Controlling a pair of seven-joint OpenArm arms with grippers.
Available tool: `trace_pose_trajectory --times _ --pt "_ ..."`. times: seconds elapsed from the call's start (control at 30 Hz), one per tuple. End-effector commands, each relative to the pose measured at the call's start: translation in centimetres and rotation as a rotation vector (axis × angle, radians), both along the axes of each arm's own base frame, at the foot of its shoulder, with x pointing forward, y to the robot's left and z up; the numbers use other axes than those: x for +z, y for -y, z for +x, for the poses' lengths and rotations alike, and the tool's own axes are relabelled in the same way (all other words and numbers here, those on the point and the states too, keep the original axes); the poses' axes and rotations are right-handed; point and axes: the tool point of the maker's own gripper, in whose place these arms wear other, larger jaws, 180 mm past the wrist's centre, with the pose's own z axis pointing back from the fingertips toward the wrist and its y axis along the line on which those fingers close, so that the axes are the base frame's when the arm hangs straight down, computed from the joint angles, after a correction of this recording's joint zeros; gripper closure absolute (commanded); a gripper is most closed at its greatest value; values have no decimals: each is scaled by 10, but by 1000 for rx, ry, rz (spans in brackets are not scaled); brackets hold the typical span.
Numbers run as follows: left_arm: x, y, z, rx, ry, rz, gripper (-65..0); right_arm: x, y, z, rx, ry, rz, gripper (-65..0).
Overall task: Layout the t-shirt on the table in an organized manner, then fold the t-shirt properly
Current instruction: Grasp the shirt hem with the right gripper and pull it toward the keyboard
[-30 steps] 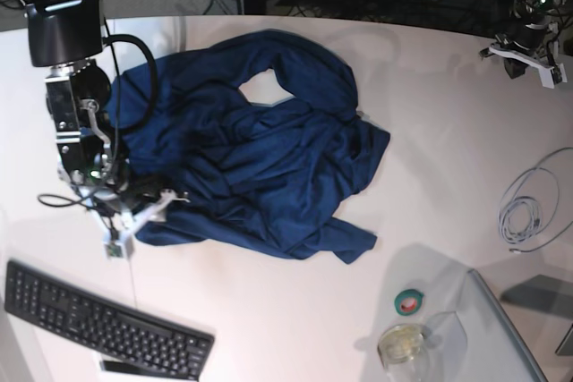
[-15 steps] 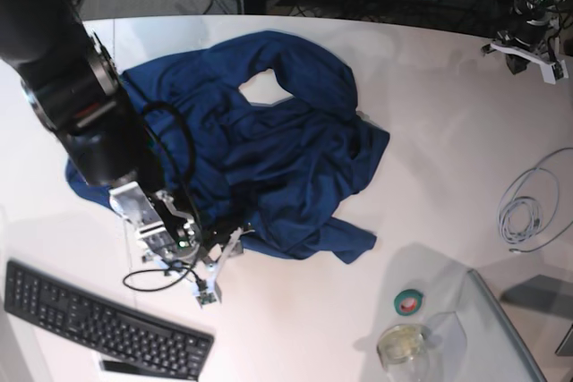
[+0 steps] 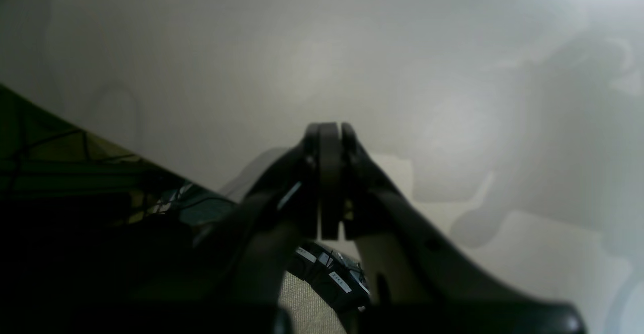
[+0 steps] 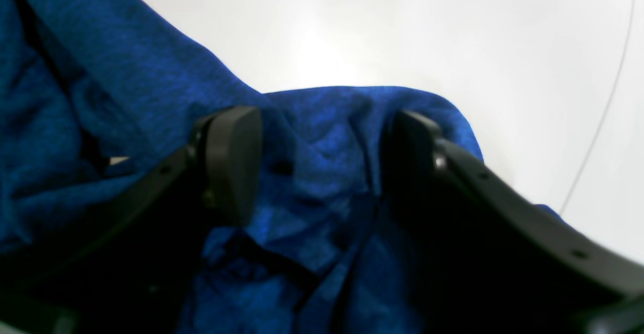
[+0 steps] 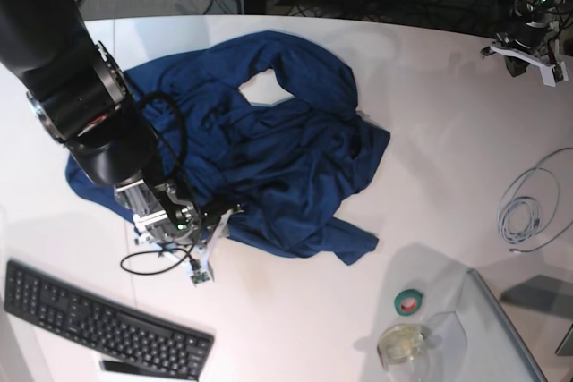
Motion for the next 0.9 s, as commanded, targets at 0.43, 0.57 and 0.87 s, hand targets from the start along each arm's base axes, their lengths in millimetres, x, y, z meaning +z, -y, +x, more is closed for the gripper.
trace_pose_trajectory --times 0.43,0.57,0.87 --pt "15 -20 -4 30 30 44 0 82 -20 35 88 154 49 0" --pt "17 -25 -7 45 33 51 0 124 2 52 49 247 20 0" --pt "16 -21 -2 38 38 42 0 178 25 51 -28 273 77 0"
